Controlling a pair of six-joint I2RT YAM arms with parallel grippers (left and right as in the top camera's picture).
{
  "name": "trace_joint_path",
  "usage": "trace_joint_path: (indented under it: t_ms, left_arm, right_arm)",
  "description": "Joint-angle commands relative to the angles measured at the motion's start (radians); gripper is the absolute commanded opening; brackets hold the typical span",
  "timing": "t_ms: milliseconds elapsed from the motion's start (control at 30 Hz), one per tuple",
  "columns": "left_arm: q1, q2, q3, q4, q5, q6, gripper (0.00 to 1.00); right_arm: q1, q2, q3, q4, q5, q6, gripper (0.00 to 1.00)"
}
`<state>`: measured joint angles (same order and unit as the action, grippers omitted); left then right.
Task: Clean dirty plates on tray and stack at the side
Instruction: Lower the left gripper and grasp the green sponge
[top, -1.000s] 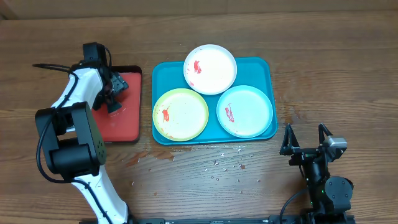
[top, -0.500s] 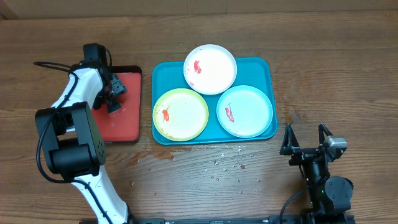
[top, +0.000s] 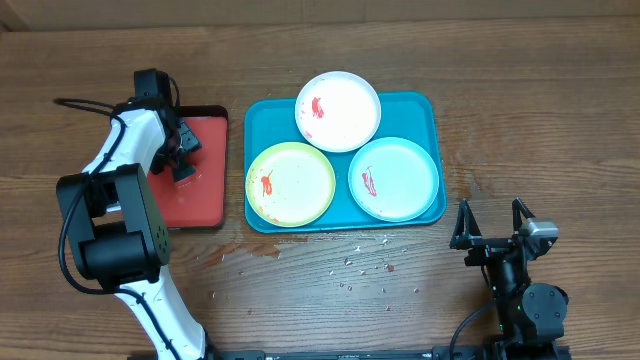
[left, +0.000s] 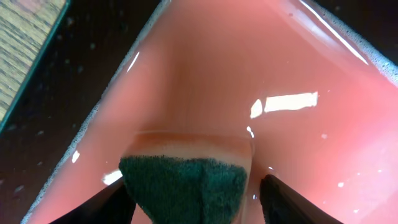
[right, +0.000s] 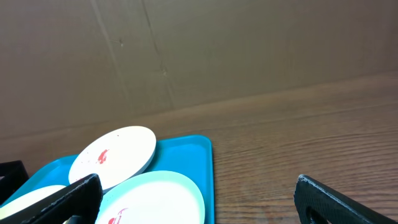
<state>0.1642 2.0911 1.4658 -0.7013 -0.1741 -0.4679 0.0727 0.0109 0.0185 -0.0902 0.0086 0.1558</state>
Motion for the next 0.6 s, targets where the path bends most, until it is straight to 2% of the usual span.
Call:
trace_joint_path:
  t_ms: [0, 167, 300, 333, 367, 400, 433, 500, 567]
  left_arm:
    - [-0.006, 0.015, -0.025, 0.018, -0.020, 0.007, 0.65]
    - [-0.005, 0.015, -0.058, 0.056, -0.047, 0.008, 0.66]
    - [-0.006, 0.015, -0.058, 0.056, -0.070, 0.008, 0.63]
    - [-0.006, 0.015, -0.058, 0.056, -0.070, 0.008, 0.58]
    - [-0.006, 0.015, -0.058, 0.056, -0.070, 0.008, 0.48]
    - [-0.006, 0.015, -0.057, 0.056, -0.069, 0.008, 0.30]
    - [-0.006, 0.015, -0.057, 0.056, -0.069, 0.008, 0.21]
    - [-0.006, 0.014, -0.056, 0.052, -0.065, 0.008, 0.08]
    - [-0.006, 0.014, -0.055, 0.047, -0.061, 0.009, 0.04]
  right_arm:
    - [0.006, -0.008, -0.010, 0.007, 0.013, -0.007, 1.00]
    - [0.006, -0.008, -0.010, 0.007, 0.013, -0.007, 1.00]
    - [0.006, -0.008, -0.010, 0.007, 0.013, -0.007, 1.00]
    - [0.006, -0.008, -0.010, 0.007, 0.013, -0.007, 1.00]
    - [0.006, -0.008, -0.010, 0.007, 0.013, -0.007, 1.00]
    - [0.006, -0.008, -0.010, 0.007, 0.013, -0.007, 1.00]
    - [0.006, -0.008, -0.010, 0.007, 0.013, -0.007, 1.00]
    - [0.006, -0.008, -0.010, 0.007, 0.013, -0.007, 1.00]
    - [0.006, -0.008, -0.010, 0.007, 0.013, -0.007, 1.00]
